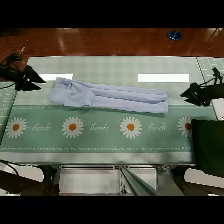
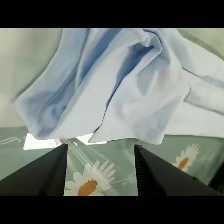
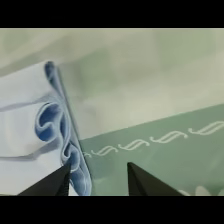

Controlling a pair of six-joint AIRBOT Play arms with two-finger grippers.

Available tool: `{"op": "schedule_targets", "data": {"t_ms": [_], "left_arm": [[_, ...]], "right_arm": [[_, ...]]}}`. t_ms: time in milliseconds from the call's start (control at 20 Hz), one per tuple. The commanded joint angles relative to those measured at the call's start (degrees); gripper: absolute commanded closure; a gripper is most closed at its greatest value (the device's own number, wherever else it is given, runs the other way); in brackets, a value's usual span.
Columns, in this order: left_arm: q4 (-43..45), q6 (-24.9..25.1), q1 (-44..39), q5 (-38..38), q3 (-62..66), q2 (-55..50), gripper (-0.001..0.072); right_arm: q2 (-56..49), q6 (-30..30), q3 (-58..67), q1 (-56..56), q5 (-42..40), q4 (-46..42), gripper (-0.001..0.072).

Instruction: Fold the shirts.

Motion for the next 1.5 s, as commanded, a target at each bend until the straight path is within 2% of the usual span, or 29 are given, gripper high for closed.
{"op": "schedule_targets", "data": {"t_ms": [0, 100, 150, 300, 400, 650, 800, 850, 900, 950, 1000, 1050, 1150, 1300, 1450], "left_arm": [[2.78, -0.31, 2.36, 19.93, -19.93, 17.86, 0.0199], [-0.02, 1.36, -0.15, 31.52, -35.71, 30.4, 0.0198], [-1.18, 2.16, -1.88, 34.16, -41.77, 35.32, 0.0198], [-1.79, 3.1, -8.37, 34.88, -52.68, 44.57, 0.0198], [-1.81, 3.1, -12.57, 34.84, -54.42, 46.07, 0.0198], [-2.29, 3.08, -22.08, 39.17, -54.4, 45.46, 0.0199], [-2.45, 3.08, -26.05, 41.72, -54.4, 45.46, 0.0198], [-2.47, 3.06, -26.95, 41.86, -54.38, 45.44, 0.0199], [-2.47, 3.06, -27.56, 41.79, -54.36, 45.42, 0.0201], [-2.62, 3.08, -28.0, 41.51, -54.34, 45.42, 0.0254], [-3.48, 3.08, -28.2, 41.22, -54.25, 45.42, 0.0558], [-5.38, 3.32, -28.55, 41.7, -54.25, 45.42, 0.0686], [-9.05, 5.84, -30.97, 45.18, -54.23, 45.16, 0.0695], [-10.64, 6.08, -37.73, 49.62, -52.59, 41.18, 0.0695], [-10.62, 6.12, -43.95, 47.1, -44.04, 29.18, 0.0695]], "right_arm": [[3.89, 1.25, -8.44, -1.49, -6.54, 1.68, 0.0298], [3.85, -2.32, -11.65, 0.63, -9.18, 8.7, 0.0298], [3.82, -3.1, -11.87, 2.19, -10.05, 10.05, 0.0298], [3.04, -2.73, -11.85, 5.57, -13.88, 10.78, 0.0295], [0.44, -3.02, -11.85, 5.53, -13.99, 13.31, 0.0295], [-6.97, -10.16, -11.85, 6.86, -8.7, 22.99, 0.0296], [-9.31, -10.1, -11.85, 12.13, -10.03, 23.28, 0.0312], [-9.49, -10.1, -11.61, 13.66, -10.8, 23.1, 0.0424], [-9.4, -10.36, -10.93, 14.51, -10.32, 23.04, 0.0634], [-8.87, -12.46, -10.03, 14.95, -8.63, 22.67, 0.069], [-7.69, -12.81, -9.57, 15.15, -6.29, 21.44, 0.0691], [-5.68, -12.79, -9.6, 15.15, -4.26, 19.54, 0.0691], [1.01, -11.02, -9.75, 15.1, -0.63, 11.89, 0.0691], [16.46, -6.64, -12.92, 15.1, 2.03, 3.17, 0.0691], [32.83, -2.51, -18.01, 15.1, 4.2, 0.96, 0.069]]}}
